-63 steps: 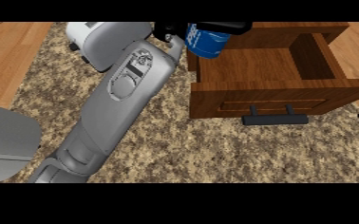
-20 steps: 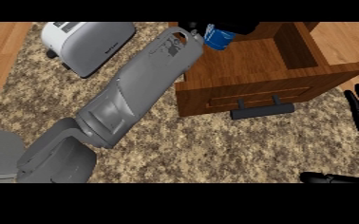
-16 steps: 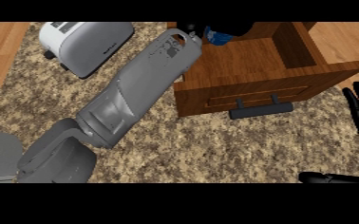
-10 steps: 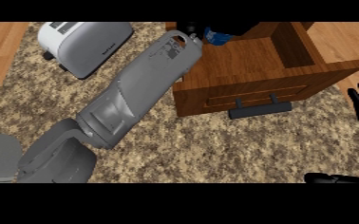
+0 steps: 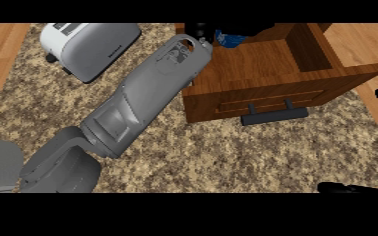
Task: Pick up the can, place it into the drawer and close the drawer
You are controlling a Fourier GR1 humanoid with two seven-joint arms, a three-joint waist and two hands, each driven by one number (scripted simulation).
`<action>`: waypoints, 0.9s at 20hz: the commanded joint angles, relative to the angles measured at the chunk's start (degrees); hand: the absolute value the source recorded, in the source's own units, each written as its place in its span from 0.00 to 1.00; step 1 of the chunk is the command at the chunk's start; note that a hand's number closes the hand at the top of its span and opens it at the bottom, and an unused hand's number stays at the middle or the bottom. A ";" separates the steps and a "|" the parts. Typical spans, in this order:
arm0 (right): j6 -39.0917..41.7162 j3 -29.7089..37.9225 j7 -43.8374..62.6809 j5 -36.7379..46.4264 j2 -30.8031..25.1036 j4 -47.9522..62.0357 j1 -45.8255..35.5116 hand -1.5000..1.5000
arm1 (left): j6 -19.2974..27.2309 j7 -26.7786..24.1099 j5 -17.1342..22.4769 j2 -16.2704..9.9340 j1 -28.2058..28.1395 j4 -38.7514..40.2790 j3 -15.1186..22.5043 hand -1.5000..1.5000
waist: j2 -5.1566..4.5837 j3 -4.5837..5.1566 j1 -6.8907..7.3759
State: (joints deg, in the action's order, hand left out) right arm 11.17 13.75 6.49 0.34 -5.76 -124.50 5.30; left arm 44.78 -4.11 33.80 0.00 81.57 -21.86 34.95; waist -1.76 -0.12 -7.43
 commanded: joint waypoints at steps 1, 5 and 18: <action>-0.68 -3.27 -2.13 8.05 -1.06 -1.77 -0.95 0.00 | 1.94 0.70 1.79 0.00 0.49 -0.67 0.74 0.00 | -0.09 0.02 0.11; 1.55 -1.79 -5.37 9.45 -4.61 -1.76 -0.38 0.00 | 0.85 -0.70 4.21 0.00 -0.71 -1.33 0.20 0.00 | 0.09 -0.02 0.44; -2.64 -11.48 -9.12 37.42 -10.79 5.51 -5.57 0.00 | 4.25 -4.14 6.68 0.00 0.63 -3.46 0.73 0.00 | 0.84 0.04 4.73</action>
State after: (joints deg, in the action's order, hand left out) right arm 9.88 4.44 -0.23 29.59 -14.21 -122.91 0.71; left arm 47.72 -8.18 40.43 0.00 82.21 -24.58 34.56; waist -1.14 -0.05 -3.81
